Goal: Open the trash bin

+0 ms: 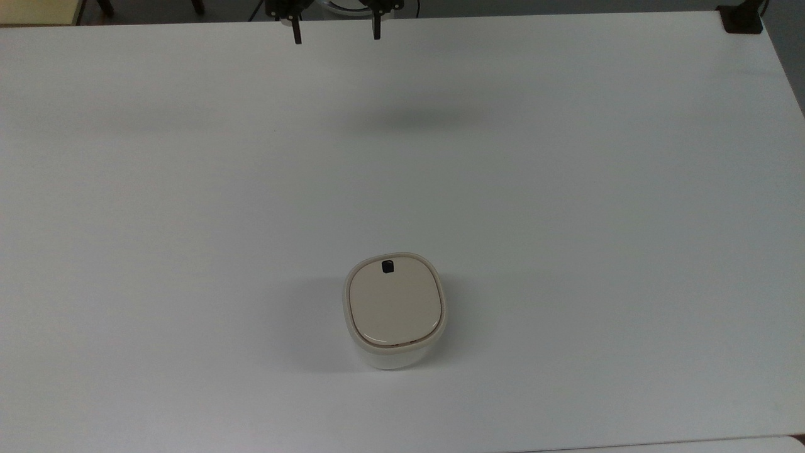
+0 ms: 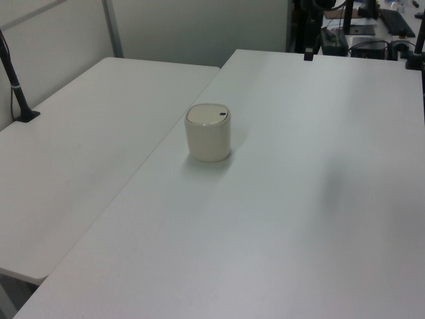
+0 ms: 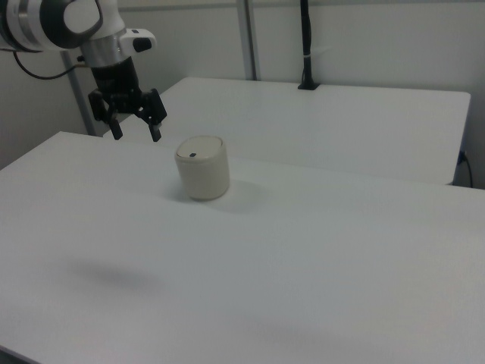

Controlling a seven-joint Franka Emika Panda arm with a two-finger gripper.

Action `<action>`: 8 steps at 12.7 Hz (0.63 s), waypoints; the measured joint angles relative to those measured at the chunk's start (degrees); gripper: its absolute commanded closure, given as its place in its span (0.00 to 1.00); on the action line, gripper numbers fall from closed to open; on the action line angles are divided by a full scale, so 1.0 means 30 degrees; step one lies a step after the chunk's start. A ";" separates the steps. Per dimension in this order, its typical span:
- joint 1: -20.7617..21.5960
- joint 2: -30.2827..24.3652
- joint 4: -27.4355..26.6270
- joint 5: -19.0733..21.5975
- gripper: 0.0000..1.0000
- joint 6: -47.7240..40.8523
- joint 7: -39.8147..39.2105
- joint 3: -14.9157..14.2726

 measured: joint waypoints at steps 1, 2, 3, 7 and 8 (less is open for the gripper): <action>-0.0011 0.0055 -0.0033 0.0000 0.12 0.0000 -0.0578 0.0000; -0.0012 0.0158 -0.0042 0.0000 0.29 0.0000 -0.0860 0.0000; -0.0012 0.0345 -0.0043 0.0000 0.41 0.0000 -0.0911 0.0000; 0.0040 0.1935 0.0052 0.0027 0.97 0.3232 0.0114 0.0003; 0.0074 0.2353 0.0057 0.0048 1.00 0.4670 0.1310 0.0006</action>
